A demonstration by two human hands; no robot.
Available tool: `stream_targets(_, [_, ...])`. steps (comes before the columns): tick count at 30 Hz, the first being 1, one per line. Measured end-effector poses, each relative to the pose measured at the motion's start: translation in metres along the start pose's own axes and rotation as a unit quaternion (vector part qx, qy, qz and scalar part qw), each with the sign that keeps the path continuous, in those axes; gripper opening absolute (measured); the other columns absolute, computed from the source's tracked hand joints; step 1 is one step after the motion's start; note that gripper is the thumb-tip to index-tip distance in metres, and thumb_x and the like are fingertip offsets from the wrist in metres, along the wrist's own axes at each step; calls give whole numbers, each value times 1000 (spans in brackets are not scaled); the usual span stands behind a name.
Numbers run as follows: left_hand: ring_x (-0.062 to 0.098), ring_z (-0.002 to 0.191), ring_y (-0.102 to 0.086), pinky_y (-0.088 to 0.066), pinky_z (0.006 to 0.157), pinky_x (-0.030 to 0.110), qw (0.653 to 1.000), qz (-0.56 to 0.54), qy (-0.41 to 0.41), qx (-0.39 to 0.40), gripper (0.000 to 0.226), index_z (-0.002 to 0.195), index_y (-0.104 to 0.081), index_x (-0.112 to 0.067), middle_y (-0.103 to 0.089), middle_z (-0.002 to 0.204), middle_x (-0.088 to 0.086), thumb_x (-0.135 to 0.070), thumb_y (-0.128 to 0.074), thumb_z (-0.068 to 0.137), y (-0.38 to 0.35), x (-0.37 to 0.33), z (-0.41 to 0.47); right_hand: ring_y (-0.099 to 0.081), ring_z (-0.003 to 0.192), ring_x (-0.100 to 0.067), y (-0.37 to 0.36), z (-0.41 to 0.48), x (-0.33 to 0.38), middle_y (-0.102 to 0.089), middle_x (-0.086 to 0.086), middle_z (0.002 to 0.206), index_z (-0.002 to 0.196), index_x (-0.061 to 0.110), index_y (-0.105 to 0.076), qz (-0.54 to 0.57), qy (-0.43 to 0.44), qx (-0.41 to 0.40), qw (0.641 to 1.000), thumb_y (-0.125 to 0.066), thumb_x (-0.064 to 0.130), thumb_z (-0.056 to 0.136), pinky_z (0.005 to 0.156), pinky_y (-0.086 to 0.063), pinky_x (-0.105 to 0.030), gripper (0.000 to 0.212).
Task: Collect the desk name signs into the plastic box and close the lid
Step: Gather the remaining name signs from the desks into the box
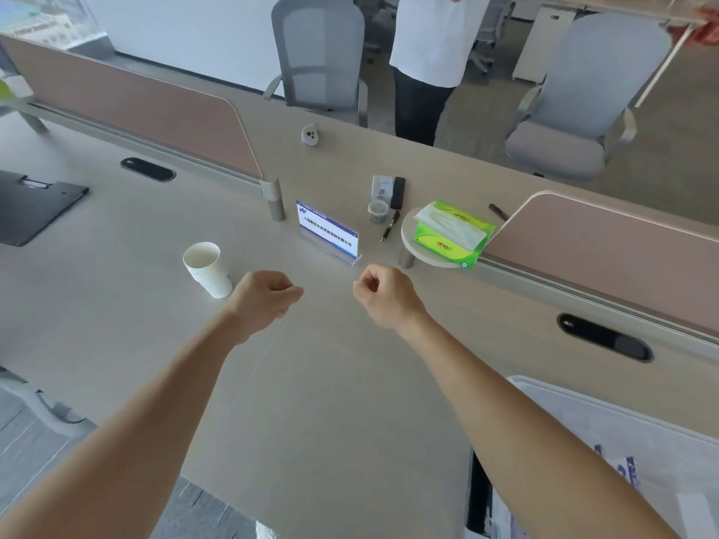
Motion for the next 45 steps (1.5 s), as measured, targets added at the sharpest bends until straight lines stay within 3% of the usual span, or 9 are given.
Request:
stream_targets(10, [24, 61, -53, -43, 59, 30, 998, -22, 56, -36, 38, 70, -63, -6, -57, 59, -2, -40, -54, 86, 18, 29, 106, -56, 73, -17, -38, 65, 8, -59, 9, 71, 76, 17, -60, -46, -143, -15, 989, -56, 40, 91, 53, -37, -22, 27])
stream_targets(15, [29, 74, -59, -42, 58, 29, 995, -2, 99, -26, 27, 76, -73, -17, -64, 68, 4, -25, -48, 84, 15, 40, 158, -58, 73, -18, -47, 110, -1, -59, 9, 73, 71, 21, -54, -67, -166, -7, 984, -55, 41, 92, 52, -36, -22, 29])
stream_targets(20, [34, 79, -60, -47, 65, 33, 991, -35, 126, -33, 26, 74, -69, -12, -70, 83, 15, -22, -45, 72, -1, 50, 220, -60, 87, -21, -56, 172, -21, -60, 5, 88, 99, 13, -59, -54, -182, -33, 981, -56, 38, 92, 62, -40, -28, 26])
stream_targets(24, [33, 104, -56, -47, 87, 41, 989, -27, 125, -78, 36, 112, -61, -16, -65, 106, 10, -37, -37, 95, -27, 60, 267, -52, 112, -23, -68, 213, -49, -50, -6, 126, 130, 16, -48, -61, -200, -31, 977, -55, 41, 93, 79, -38, -28, 46])
stream_targets(29, [23, 136, -37, -31, 111, 45, 983, -97, 136, -79, 77, 149, -30, -22, -39, 150, 2, -66, -42, 86, -48, 73, 315, -39, 131, -30, -86, 246, -75, -41, -10, 140, 142, 17, -41, -85, -195, -19, 977, -56, 42, 94, 104, -37, -37, 56])
stream_targets(33, [22, 143, -26, -25, 115, 44, 976, -145, 147, -69, 87, 151, -27, -28, -32, 156, -4, -72, -49, 79, -62, 77, 342, -44, 128, -26, -97, 261, -90, -48, -7, 138, 139, 18, -47, -85, -161, -11, 983, -60, 39, 93, 101, -36, -32, 52])
stream_targets(40, [24, 131, -38, -33, 109, 46, 965, -201, 159, -56, 56, 123, -47, -33, -54, 110, -16, -68, -47, 79, -80, 81, 360, -64, 95, -29, -103, 267, -102, -74, -5, 96, 130, 13, -62, -75, -94, -30, 992, -50, 27, 102, 69, -36, -23, 33])
stream_targets(42, [25, 131, -38, -32, 110, 48, 966, -200, 152, -66, 62, 124, -48, -32, -54, 114, -16, -70, -46, 75, -79, 79, 356, -56, 68, -22, -104, 261, -103, -58, 9, 62, 126, 11, -64, -78, -78, -43, 993, -50, 27, 102, 58, -30, -23, 31])
stream_targets(45, [22, 133, -35, -28, 110, 40, 969, -189, 139, -78, 76, 143, -37, -29, -34, 145, 0, -68, -49, 79, -77, 69, 343, -41, 47, -10, -103, 250, -102, -34, 8, 45, 106, 8, -67, -63, -58, -63, 994, -52, 26, 101, 46, -26, -23, 24])
Point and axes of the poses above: each hand's wrist, its own z-axis towards the middle knuckle, its own y-axis out of the back of the hand, x = y × z, the point moved 1 cm from there along z, towards the middle knuckle
